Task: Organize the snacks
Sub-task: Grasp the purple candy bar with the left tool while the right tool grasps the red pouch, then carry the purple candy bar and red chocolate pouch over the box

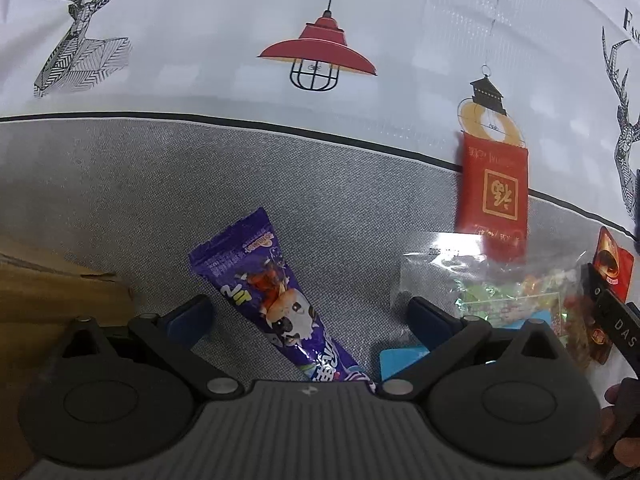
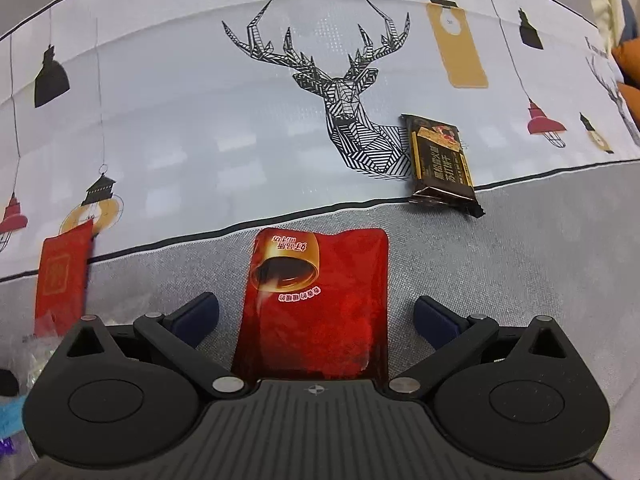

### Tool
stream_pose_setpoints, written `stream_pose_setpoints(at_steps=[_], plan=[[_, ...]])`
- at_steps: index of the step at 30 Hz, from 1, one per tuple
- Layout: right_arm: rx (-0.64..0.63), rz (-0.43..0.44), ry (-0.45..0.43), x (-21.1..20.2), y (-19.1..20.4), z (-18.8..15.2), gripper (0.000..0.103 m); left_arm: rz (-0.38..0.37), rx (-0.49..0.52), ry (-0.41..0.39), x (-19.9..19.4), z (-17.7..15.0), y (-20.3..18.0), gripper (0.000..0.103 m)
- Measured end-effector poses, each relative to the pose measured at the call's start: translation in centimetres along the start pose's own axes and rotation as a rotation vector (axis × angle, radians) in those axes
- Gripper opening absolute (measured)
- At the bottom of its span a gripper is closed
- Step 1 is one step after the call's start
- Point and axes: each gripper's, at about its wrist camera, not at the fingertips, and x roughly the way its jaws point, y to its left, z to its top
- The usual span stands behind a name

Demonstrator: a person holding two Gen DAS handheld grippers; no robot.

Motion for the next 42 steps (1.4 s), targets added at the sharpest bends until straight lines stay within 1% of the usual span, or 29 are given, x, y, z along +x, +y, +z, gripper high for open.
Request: stream_pose_setpoints(at_steps=[1, 2, 3, 4, 5, 6, 8, 11, 13, 16, 18, 22, 26, 29, 31, 34, 37, 42], plan=[[-0.002, 0.001, 0.003, 0.0, -0.1, 0.1, 0.103, -0.001, -0.021, -0.002, -0.2, 0.0, 0.2, 0.095], [-0.007, 0.001, 0.006, -0.1, -0.1, 0.1, 0.103, 0.017, -0.077, -0.021, -0.7, -0.1, 0.7, 0.086], [-0.011, -0.001, 0.010, -0.2, -0.2, 0.2, 0.101, 0.044, -0.122, -0.037, -1.2, 0.1, 1.0, 0.066], [-0.010, -0.007, 0.005, -0.5, -0.3, 0.3, 0.088, 0.038, -0.134, -0.035, -1.6, 0.2, 1.3, 0.040], [-0.013, -0.004, -0.009, -0.9, -0.3, 0.3, 0.065, 0.025, -0.131, -0.031, -2.0, 0.3, 1.5, 0.024], [-0.025, 0.001, -0.016, -1.3, -0.2, 0.4, 0.061, 0.000, -0.136, -0.022, -2.4, 0.4, 1.7, 0.015], [-0.034, 0.001, -0.001, -1.7, -0.3, 0.3, 0.053, -0.017, -0.141, -0.013, -3.2, 0.3, 1.7, 0.014], [-0.025, -0.025, 0.006, -2.7, -0.9, 0.2, 0.051, -0.022, -0.093, -0.060, -5.4, -0.8, 1.3, 0.014], [0.023, -0.038, -0.015, -4.2, -2.1, 0.4, 0.050, -0.050, -0.073, -0.077, -7.2, -1.8, 1.3, 0.014], [0.056, -0.045, -0.070, -7.7, -3.4, 0.7, 0.050, -0.095, -0.046, -0.112, -10.7, -3.0, 1.5, 0.014], [0.077, -0.034, -0.107, -10.4, -4.1, 0.6, 0.050, -0.130, -0.019, -0.149, -13.2, -3.9, 1.5, 0.014], [0.104, 0.006, -0.187, -17.1, -4.5, 0.1, 0.050, -0.180, 0.046, -0.229, -19.3, -7.4, 2.6, 0.014], [0.117, 0.065, -0.265, -24.3, -3.7, -1.4, 0.050, -0.203, 0.106, -0.298, -24.8, -11.8, 4.5, 0.014], [0.110, 0.125, -0.303, -29.6, -2.6, -3.2, 0.050, -0.215, 0.134, -0.335, -28.4, -15.4, 6.9, 0.014], [0.108, 0.172, -0.314, -32.8, -1.6, -4.5, 0.050, -0.209, 0.148, -0.354, -30.2, -17.4, 8.7, 0.014], [0.104, 0.252, -0.302, -37.1, 0.0, -6.9, 0.050, -0.181, 0.168, -0.384, -32.4, -20.8, 11.6, 0.014], [0.075, 0.331, -0.279, -40.8, 2.0, -9.5, 0.050, -0.148, 0.173, -0.396, -34.0, -24.2, 14.7, 0.014], [-0.036, 0.447, -0.243, -46.2, 6.5, -14.1, 0.050, -0.096, 0.155, -0.397, -35.2, -29.1, 20.0, 0.014]])
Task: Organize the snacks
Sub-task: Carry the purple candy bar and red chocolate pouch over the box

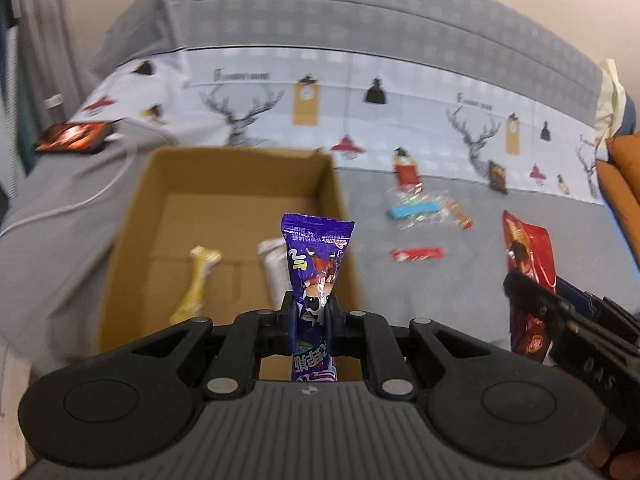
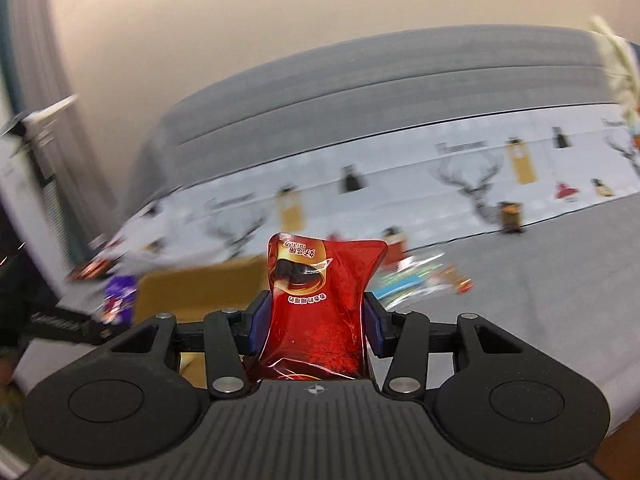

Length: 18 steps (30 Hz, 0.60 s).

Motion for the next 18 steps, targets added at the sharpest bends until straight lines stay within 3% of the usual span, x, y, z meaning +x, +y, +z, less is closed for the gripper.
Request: stream_pose_setpoints(at_steps=[9, 18], plan=[[-0.156, 0.150, 0.118, -3.5, 8.8, -5.3, 0.050, 0.076, -0.048, -0.022, -4.1, -6.7, 5.2, 0.014], [-0.235, 0.162, 0.124, -5.9, 11.6, -6.3, 0.050, 0.068, -0.093, -0.052, -6.2, -8.6, 6.8, 0.014]])
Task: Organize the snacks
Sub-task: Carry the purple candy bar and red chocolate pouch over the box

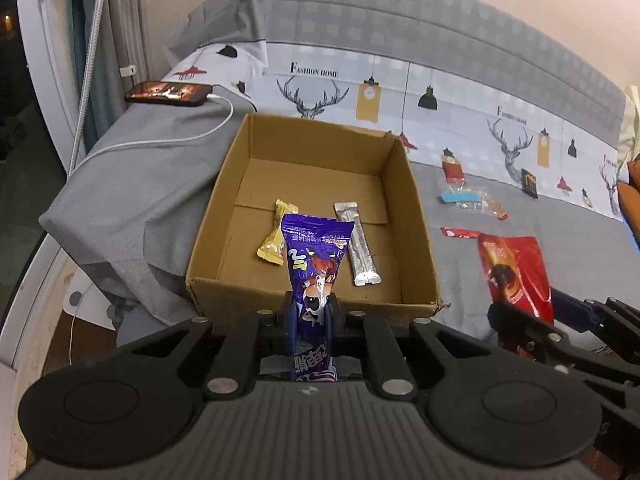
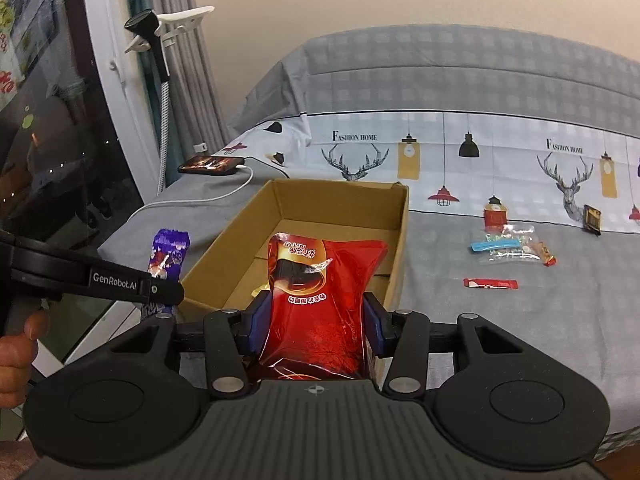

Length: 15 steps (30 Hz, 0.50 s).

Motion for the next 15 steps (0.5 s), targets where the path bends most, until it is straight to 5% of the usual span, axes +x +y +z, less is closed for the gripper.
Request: stream_pose_setpoints(at_steps=[15], plan=[[-0.038, -0.023, 0.013, 0.26, 1.06, 0.10, 0.050, -0.018, -0.003, 0.008, 0.24, -0.26, 0.05, 0.014]])
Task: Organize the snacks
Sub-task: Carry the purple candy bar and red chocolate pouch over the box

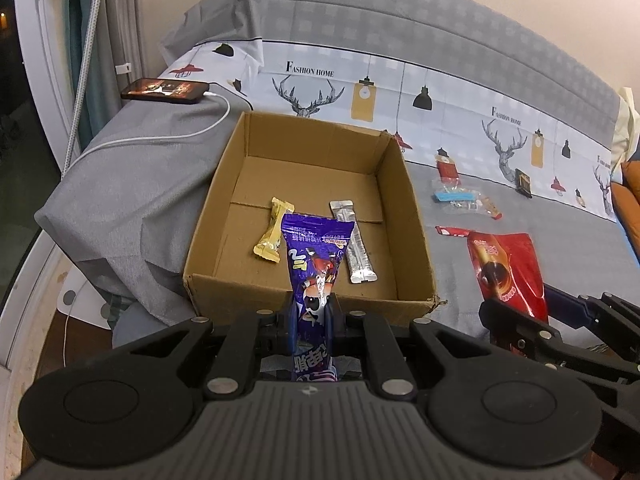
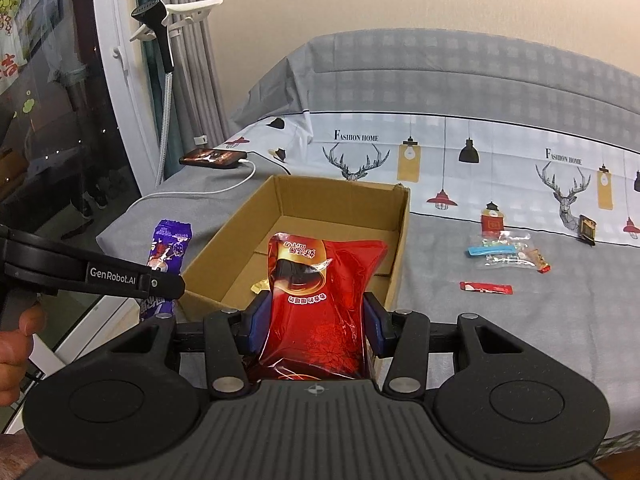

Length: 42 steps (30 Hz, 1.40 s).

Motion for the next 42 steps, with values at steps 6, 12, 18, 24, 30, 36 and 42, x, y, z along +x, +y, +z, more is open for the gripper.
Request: stream_pose_setpoints(at_steps=[6, 12, 18, 24, 30, 36, 42], plan=[[-0.009, 0.003, 0.022, 0.9, 0.2, 0.1, 0.050, 0.005, 0.001, 0.015, 0.8, 0.3, 0.1, 0.014], [0.001, -0.009, 0.047, 2.2, -0.2, 0.7, 0.050, 0.024, 0.023, 0.028, 2.0, 1.2, 0.1, 0.014], [0.002, -0.019, 0.072, 3.8, -0.5, 1.2, 0.050, 0.026, 0.025, 0.058, 3.7, 2.5, 0.3, 0.014], [0.010, -0.024, 0.100, 5.9, -0.8, 2.0, 0.050, 0.041, 0.028, 0.083, 5.9, 3.9, 0.7, 0.014], [0.037, -0.017, 0.120, 8.4, -1.4, 3.2, 0.051, 0.056, 0.032, 0.098, 8.2, 5.8, 1.1, 0.014], [0.041, -0.016, 0.143, 11.9, -2.0, 4.5, 0.051, 0.072, 0.042, 0.119, 11.2, 7.8, 1.4, 0.014], [0.038, -0.014, 0.172, 15.8, -2.4, 5.5, 0.051, 0.093, 0.049, 0.143, 14.2, 9.4, 1.6, 0.014]])
